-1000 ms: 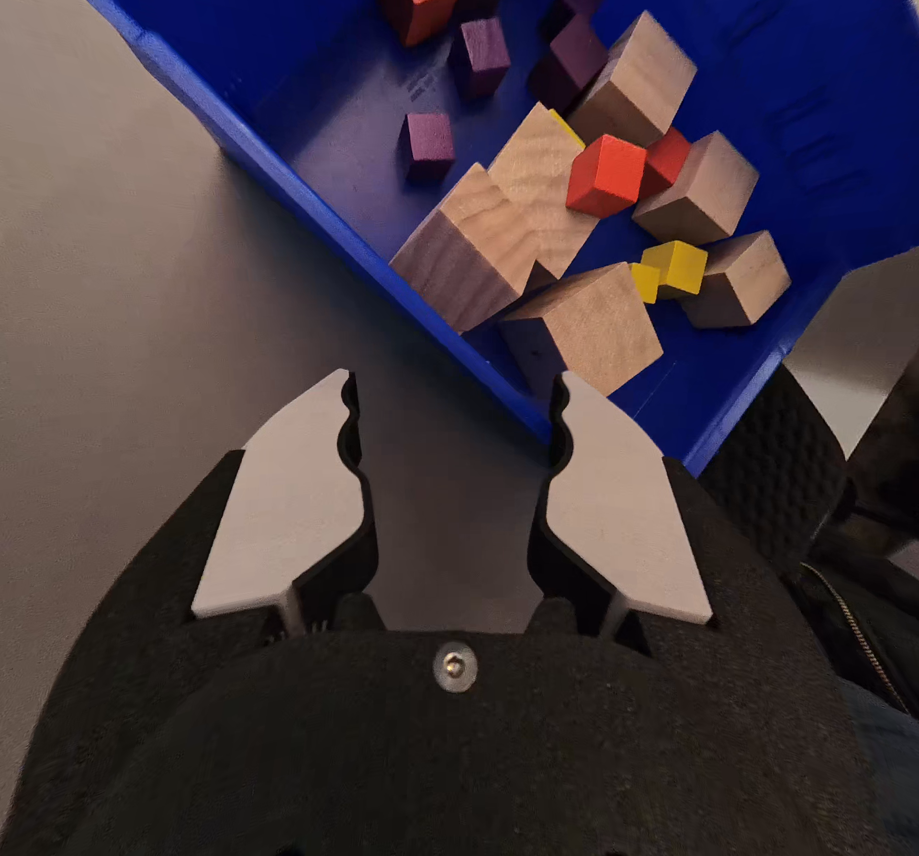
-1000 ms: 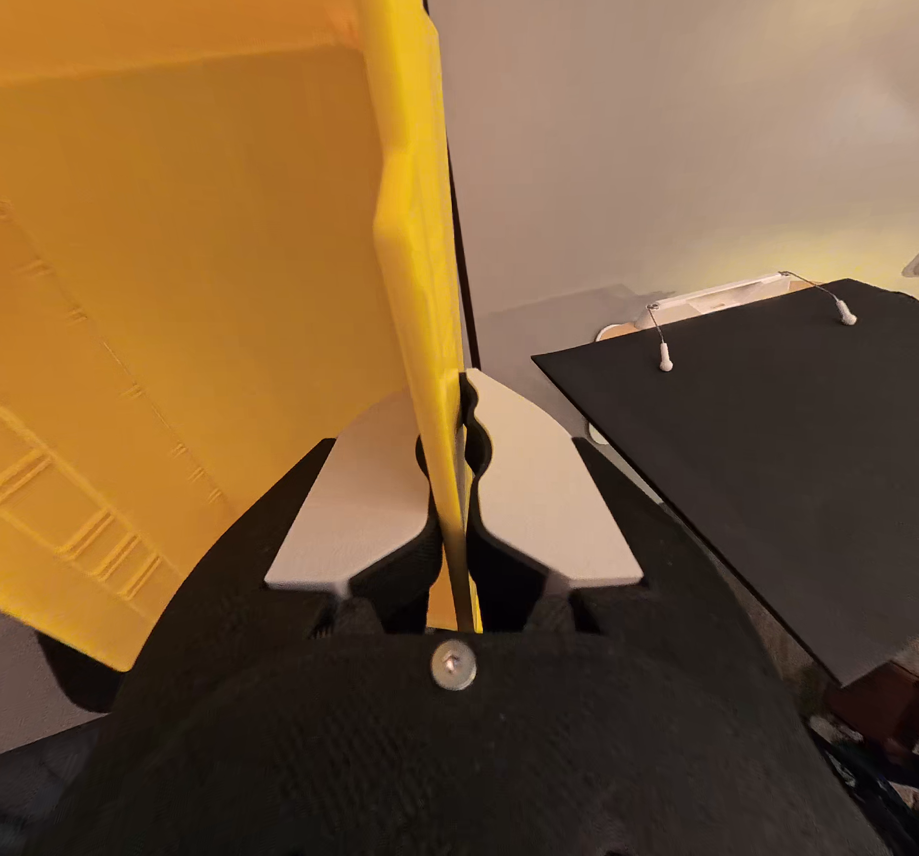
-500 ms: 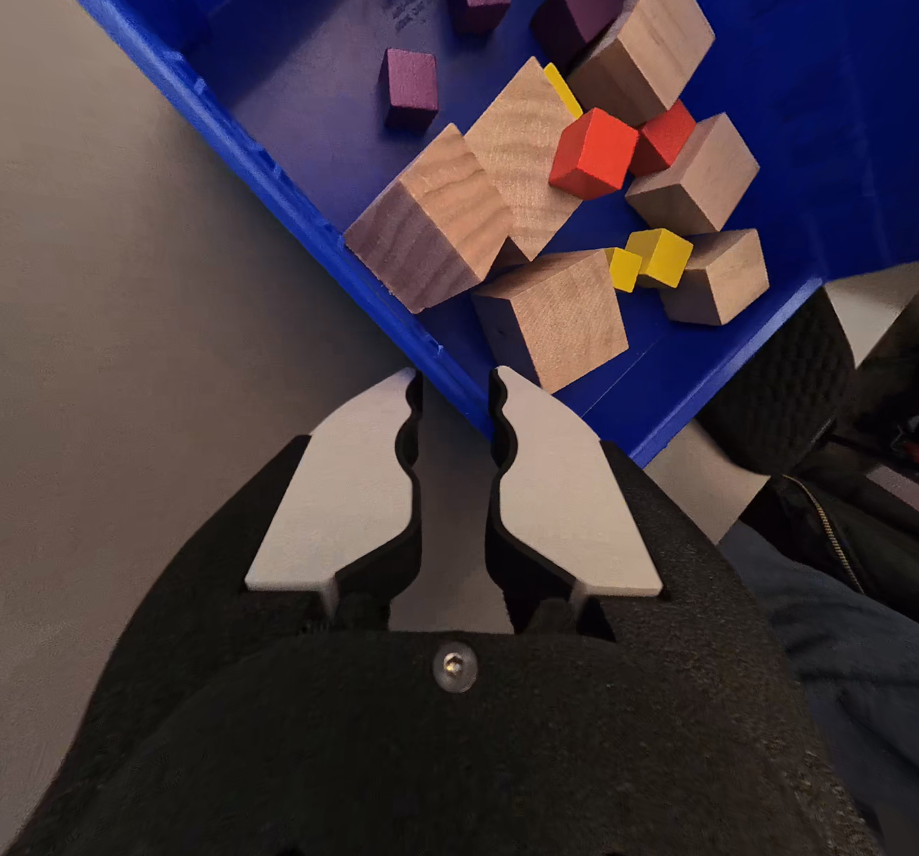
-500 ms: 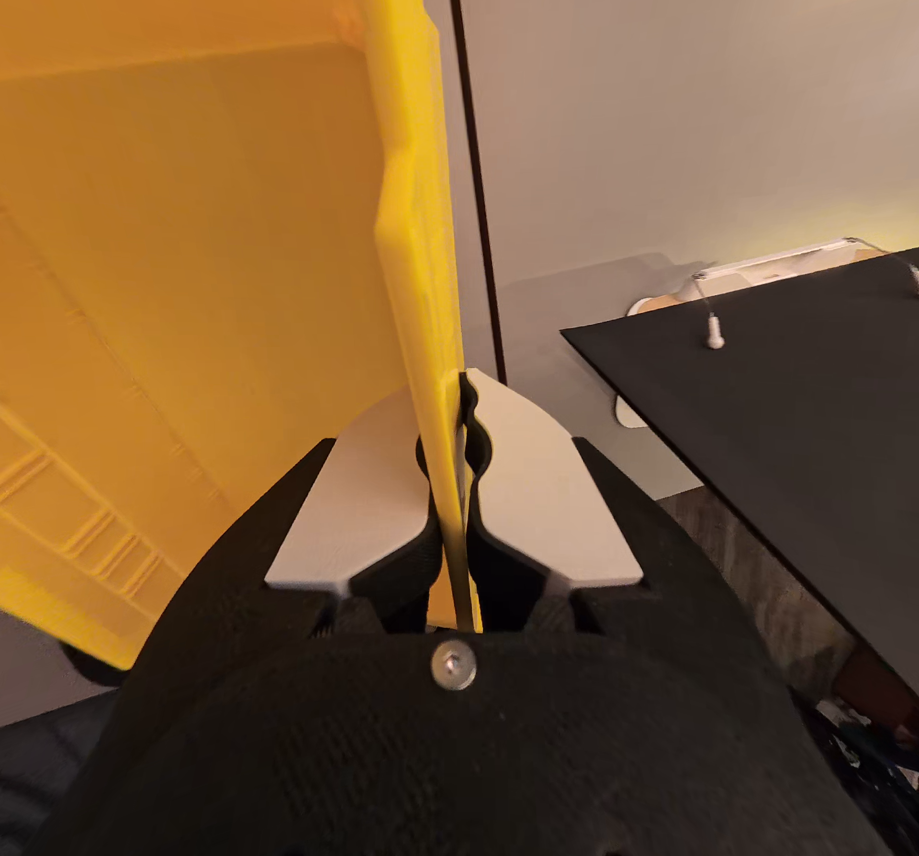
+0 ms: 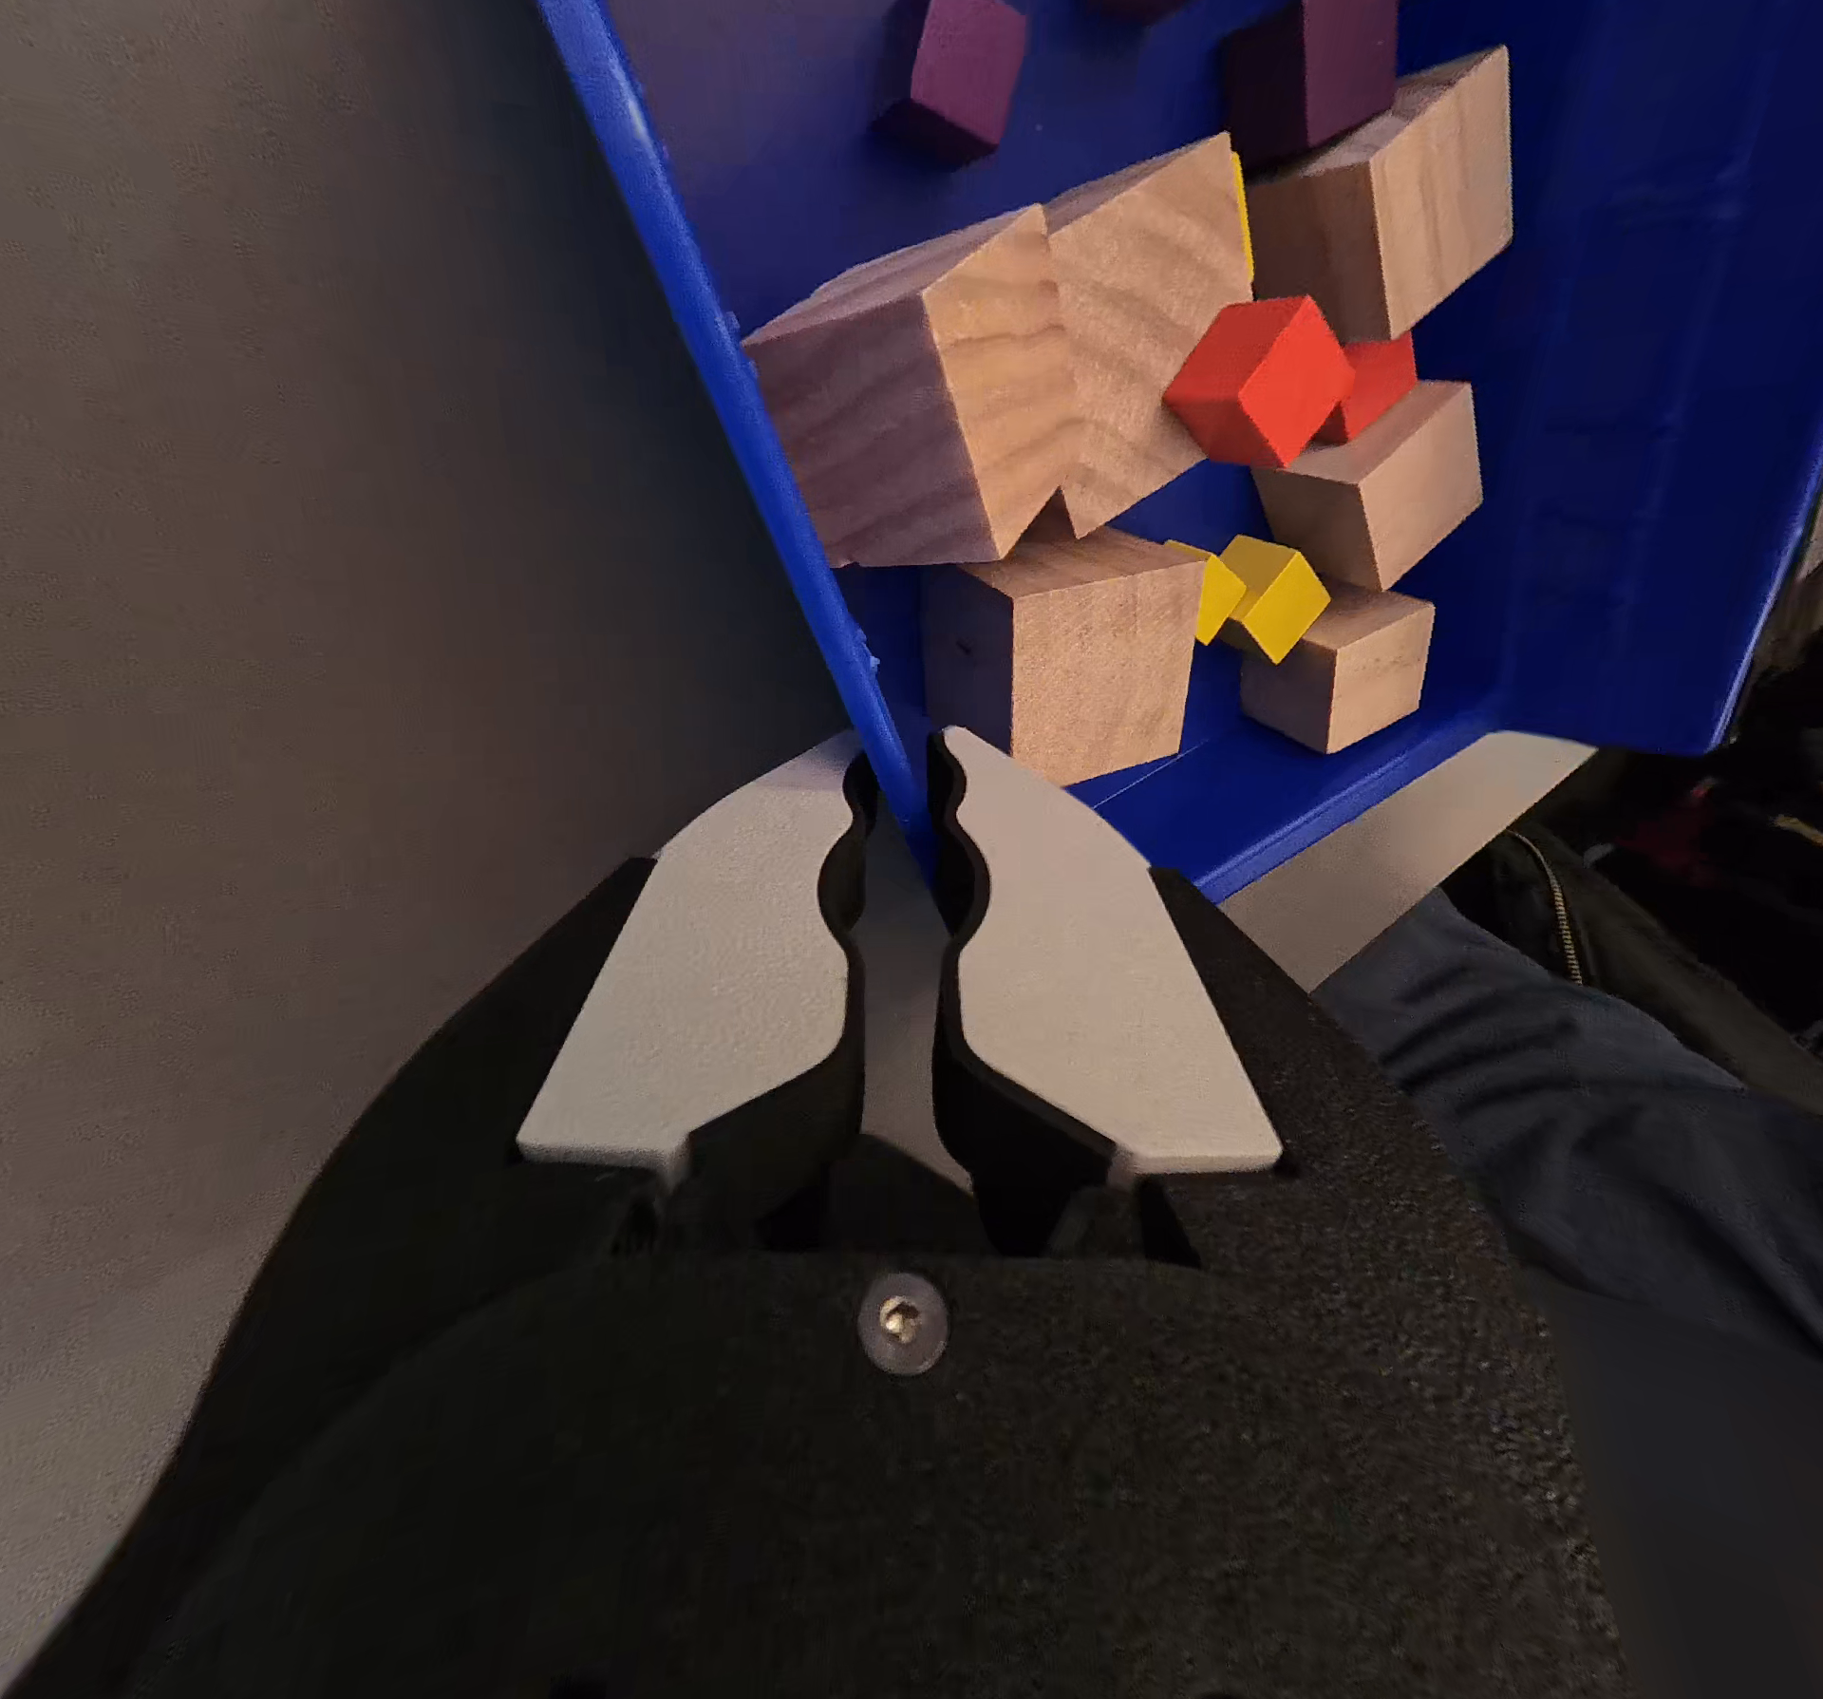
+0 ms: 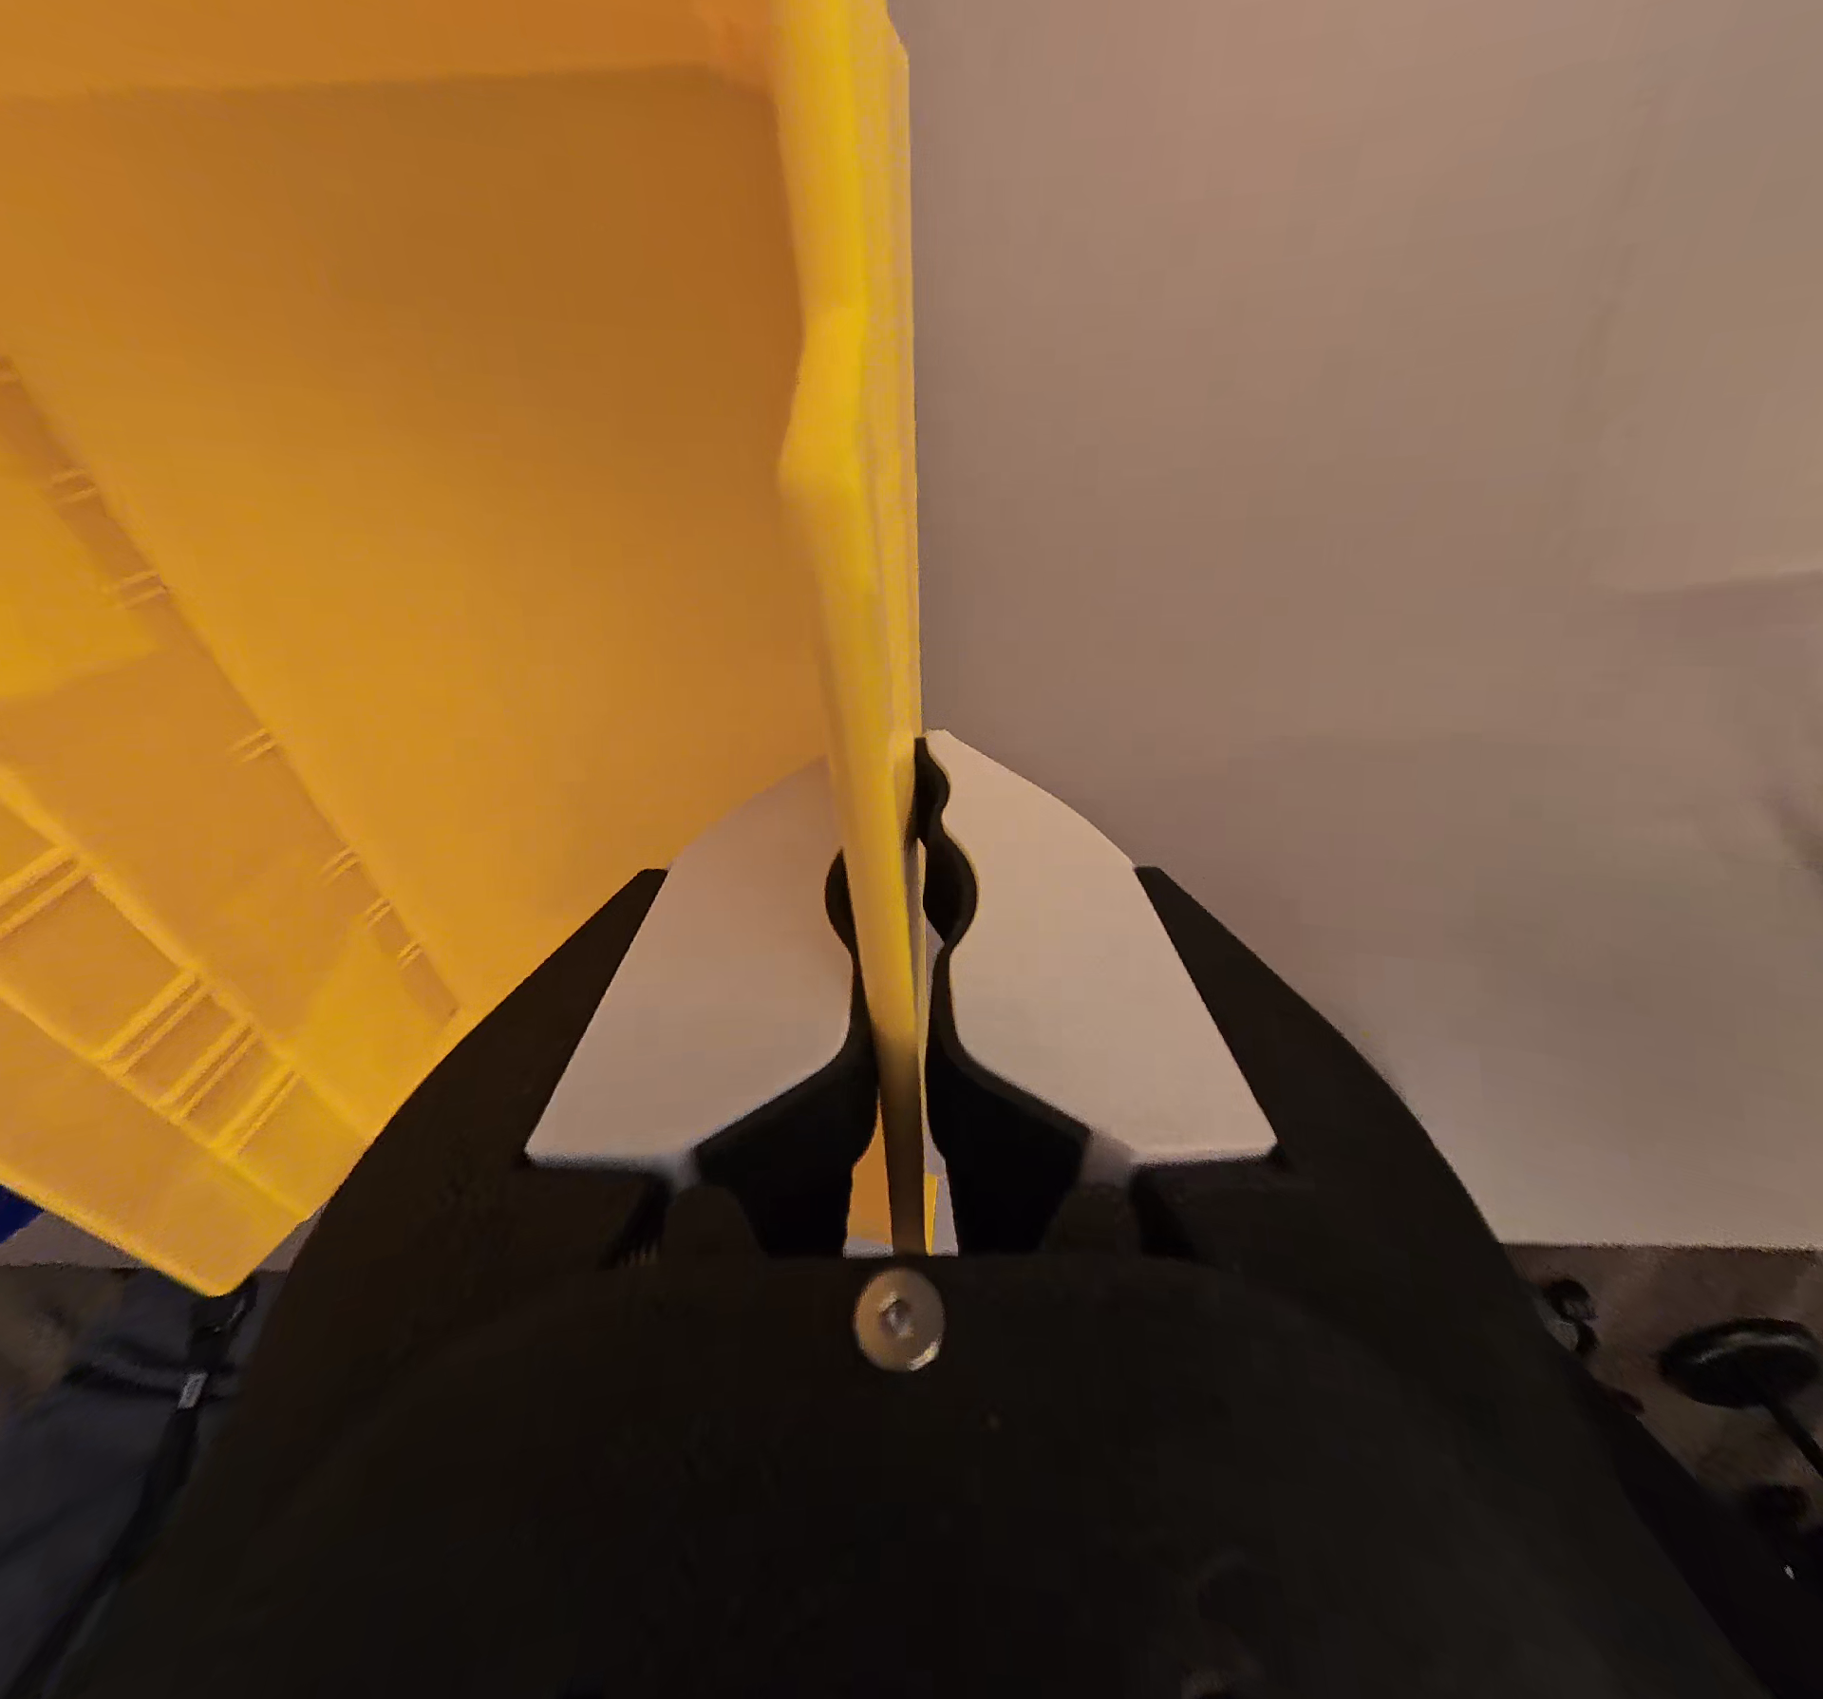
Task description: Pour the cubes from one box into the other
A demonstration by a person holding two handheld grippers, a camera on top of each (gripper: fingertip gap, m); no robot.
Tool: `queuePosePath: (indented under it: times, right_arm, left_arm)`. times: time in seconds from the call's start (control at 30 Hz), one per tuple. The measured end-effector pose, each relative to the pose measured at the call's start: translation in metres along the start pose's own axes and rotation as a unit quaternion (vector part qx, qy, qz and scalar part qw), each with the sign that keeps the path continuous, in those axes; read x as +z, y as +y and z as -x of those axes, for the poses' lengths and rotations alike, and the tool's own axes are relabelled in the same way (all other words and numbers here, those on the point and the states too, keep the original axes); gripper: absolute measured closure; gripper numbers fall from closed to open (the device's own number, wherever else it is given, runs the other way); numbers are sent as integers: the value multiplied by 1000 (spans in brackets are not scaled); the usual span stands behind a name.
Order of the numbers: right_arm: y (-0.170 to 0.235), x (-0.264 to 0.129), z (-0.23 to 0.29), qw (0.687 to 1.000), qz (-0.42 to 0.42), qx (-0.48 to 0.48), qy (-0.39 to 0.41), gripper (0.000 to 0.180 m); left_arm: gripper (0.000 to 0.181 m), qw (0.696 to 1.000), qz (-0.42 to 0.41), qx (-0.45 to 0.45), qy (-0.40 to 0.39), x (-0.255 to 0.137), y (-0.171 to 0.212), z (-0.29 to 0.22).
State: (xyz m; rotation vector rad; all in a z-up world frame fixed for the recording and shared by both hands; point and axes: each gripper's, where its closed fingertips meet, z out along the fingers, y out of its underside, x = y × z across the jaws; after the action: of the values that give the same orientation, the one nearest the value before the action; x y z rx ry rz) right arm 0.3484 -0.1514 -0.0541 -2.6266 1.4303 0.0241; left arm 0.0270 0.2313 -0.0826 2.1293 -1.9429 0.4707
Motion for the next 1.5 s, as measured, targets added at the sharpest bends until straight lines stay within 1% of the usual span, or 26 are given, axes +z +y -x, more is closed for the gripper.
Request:
queuePosePath:
  times: [0.17, 0.43, 0.6, 0.7, 0.83, 0.93, 1.03, 1.1, 1.13, 1.2, 1.27, 1.3, 1.37, 1.4, 1.43, 1.5]
  right_arm:
    - [-5, 36, 34, 999, 27, -9, -25, 176]
    - [-6, 72, 68, 996, 73, -18, -53, 175]
    - [-5, 88, 68, 994, 96, -25, -46, 176]
    - [-12, 88, 75, 994, 74, -19, -78, 168]
    - [-21, 83, 81, 991, 35, -8, -126, 156]
    - [-33, 67, 82, 990, -23, -11, -138, 153]
    - [-52, 34, 83, 984, -127, -37, -120, 147]
    - [-60, 3, 86, 971, -214, -59, -84, 141]
    - [-60, -15, 94, 961, -257, -72, -73, 141]
    - [-49, -50, 125, 933, -335, -121, -55, 141]
    - [-26, -80, 173, 898, -399, -175, -60, 138]
    - [-12, -92, 207, 876, -428, -203, -88, 137]
    - [22, -109, 285, 823, -469, -256, -189, 137]
    - [39, -112, 325, 798, -471, -280, -249, 138]
    - [53, -108, 360, 787, -453, -292, -300, 138]
    - [73, -85, 421, 786, -392, -314, -360, 138]
  left_arm:
    - [173, 999, -7, -40, -5, -21, 30, 45]
    - [173, 993, -41, -112, 4, -54, 70, 117]
    - [172, 987, -72, -142, 3, -71, 95, 155]
    - [172, 983, -93, -161, 13, -78, 107, 170]
    - [170, 975, -121, -184, 35, -85, 122, 184]
    - [168, 971, -136, -193, 42, -88, 134, 191]
    - [168, 967, -156, -197, 42, -91, 144, 196]
    - [167, 963, -174, -199, 46, -93, 148, 198]
    - [166, 961, -184, -202, 50, -93, 149, 198]
    - [165, 956, -206, -202, 59, -93, 150, 198]
    - [164, 952, -225, -198, 65, -94, 151, 197]
    - [163, 951, -231, -195, 69, -94, 151, 197]
    - [163, 947, -240, -197, 77, -94, 151, 196]
    - [162, 946, -243, -198, 79, -94, 150, 196]
    - [162, 946, -244, -198, 78, -94, 150, 196]
    - [163, 947, -245, -196, 70, -94, 150, 196]
